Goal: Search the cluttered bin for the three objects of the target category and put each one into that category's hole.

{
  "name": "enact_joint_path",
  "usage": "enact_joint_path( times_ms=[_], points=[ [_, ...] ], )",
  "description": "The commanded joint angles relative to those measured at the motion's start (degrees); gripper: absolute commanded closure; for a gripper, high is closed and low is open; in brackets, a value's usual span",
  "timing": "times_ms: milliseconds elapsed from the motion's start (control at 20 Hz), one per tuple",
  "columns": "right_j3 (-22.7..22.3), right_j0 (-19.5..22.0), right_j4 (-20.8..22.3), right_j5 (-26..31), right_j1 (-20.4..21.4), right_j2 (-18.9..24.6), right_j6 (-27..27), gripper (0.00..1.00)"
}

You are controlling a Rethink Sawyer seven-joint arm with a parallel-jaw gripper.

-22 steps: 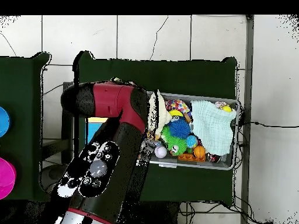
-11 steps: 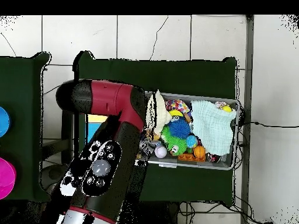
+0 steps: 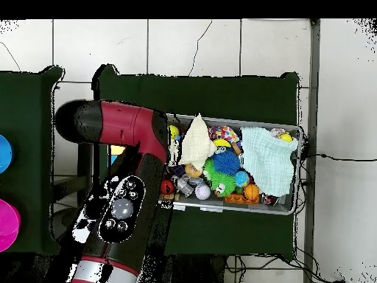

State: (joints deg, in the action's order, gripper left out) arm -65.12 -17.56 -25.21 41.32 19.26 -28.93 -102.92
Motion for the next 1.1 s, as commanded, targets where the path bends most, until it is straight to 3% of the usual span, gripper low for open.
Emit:
enact_joint_path(
  times_ms=[50, 450, 650, 900, 1100],
  points=[
    [-6.80, 0.01, -3.09, 4.41, -3.39, 7.77, -17.63, 1.00],
    [-7.90, 0.78, -3.85, 3.56, -4.60, 8.68, -16.17, 1.00],
    [-8.15, -0.02, -4.13, 6.57, -5.39, 7.41, -18.44, 1.00],
    [-8.15, -1.59, -3.55, 12.39, -6.58, 4.20, -22.63, 1.00],
    [-6.85, -1.45, -3.40, 23.29, -6.62, 3.03, -27.24, 1.00]
  ],
)
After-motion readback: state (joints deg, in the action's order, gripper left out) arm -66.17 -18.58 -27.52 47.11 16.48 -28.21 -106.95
